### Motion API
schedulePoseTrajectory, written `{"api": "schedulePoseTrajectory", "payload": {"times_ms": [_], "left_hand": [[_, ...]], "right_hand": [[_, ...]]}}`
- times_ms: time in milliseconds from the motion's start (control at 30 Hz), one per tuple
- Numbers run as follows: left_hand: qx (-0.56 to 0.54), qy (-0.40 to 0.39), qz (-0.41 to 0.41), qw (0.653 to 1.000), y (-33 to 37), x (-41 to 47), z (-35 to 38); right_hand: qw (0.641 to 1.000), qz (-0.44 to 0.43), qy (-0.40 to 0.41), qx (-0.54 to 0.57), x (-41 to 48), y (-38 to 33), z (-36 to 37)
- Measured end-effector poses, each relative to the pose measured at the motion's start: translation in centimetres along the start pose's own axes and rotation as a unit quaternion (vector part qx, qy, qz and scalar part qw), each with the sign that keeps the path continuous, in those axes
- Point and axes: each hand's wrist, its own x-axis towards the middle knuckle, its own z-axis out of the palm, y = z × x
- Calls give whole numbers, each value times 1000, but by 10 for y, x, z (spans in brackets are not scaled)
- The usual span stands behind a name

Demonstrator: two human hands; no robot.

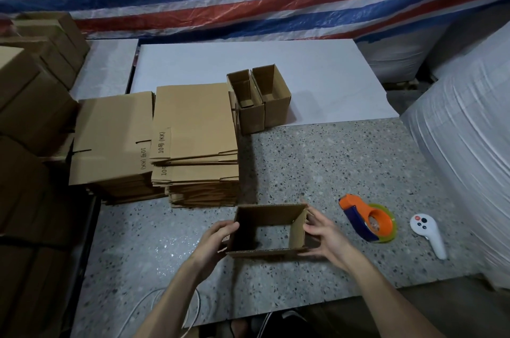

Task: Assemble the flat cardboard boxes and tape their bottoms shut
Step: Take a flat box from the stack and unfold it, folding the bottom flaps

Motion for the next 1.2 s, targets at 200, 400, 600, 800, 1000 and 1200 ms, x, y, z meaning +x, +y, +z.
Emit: {"api": "schedulePoseTrajectory", "payload": {"times_ms": [200, 400, 600, 800, 1000, 1200], "left_hand": [[-39, 3, -16, 999, -1, -1, -1], [-60, 15, -13, 998, -17, 0, 8], [-62, -61, -39, 995, -32, 1, -9], [51, 35, 33, 998, -29, 5, 20], [67, 111, 90, 988, -35, 12, 39], [23, 113, 103, 988, -41, 14, 42]], "right_hand": [[998, -12, 40, -50, 1, -2, 12], [968, -66, 93, -225, 9, 11, 31], [975, -13, 46, -219, 17, 1, 17], [981, -5, 34, -193, 13, -1, 20], [997, -55, -49, -11, -14, 13, 13], [987, -139, -70, -36, -22, 42, 6]]}}
